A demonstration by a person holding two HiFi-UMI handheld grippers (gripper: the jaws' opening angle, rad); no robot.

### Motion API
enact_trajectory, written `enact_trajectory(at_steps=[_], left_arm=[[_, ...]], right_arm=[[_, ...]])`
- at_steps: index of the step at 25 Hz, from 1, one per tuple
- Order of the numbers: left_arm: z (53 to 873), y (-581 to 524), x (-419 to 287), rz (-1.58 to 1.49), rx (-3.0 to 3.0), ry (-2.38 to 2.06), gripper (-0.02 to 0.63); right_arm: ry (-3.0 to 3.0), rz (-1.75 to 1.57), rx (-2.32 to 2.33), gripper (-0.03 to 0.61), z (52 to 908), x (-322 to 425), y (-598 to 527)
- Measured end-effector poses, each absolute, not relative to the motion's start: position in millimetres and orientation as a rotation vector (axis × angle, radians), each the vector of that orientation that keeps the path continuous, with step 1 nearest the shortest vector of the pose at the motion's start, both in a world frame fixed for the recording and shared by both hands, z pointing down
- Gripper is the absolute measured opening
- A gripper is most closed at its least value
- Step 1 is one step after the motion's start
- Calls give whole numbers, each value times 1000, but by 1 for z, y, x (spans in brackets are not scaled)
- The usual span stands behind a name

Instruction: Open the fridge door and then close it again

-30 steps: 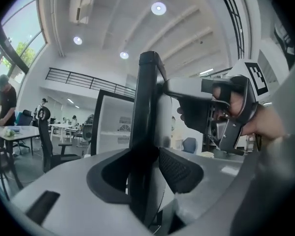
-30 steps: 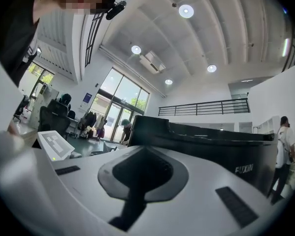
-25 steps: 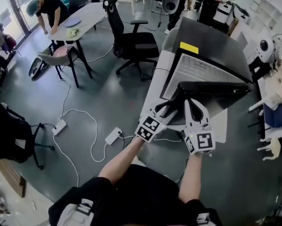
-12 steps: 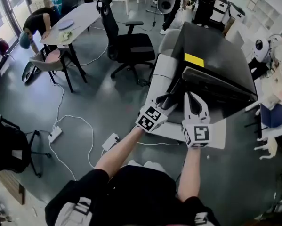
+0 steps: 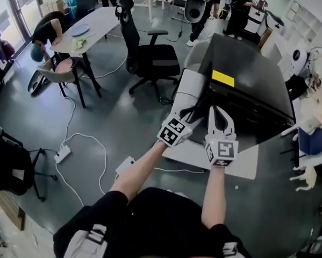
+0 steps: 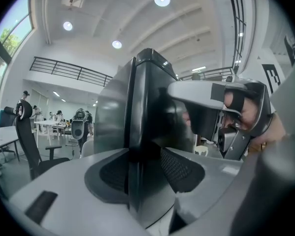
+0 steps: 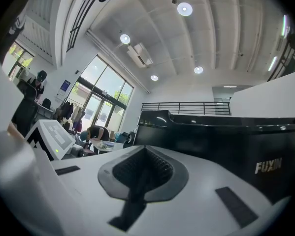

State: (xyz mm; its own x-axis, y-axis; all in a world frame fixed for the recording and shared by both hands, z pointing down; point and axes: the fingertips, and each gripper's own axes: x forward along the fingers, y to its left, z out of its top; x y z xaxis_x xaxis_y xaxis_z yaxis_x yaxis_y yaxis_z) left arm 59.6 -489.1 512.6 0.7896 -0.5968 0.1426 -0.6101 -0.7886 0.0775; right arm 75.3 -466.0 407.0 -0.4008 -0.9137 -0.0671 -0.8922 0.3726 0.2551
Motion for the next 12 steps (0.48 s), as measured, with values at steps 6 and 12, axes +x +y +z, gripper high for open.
enact_trajectory(at_steps=[6, 12], left_arm=[[513, -490, 56, 119, 2794, -1047, 183], [483, -475, 46, -188, 2664, -1115, 150]], right_arm=[[-2577, -362, 1647, -6, 417, 74, -470], [-2607, -263, 1608, -6, 431, 90, -466]])
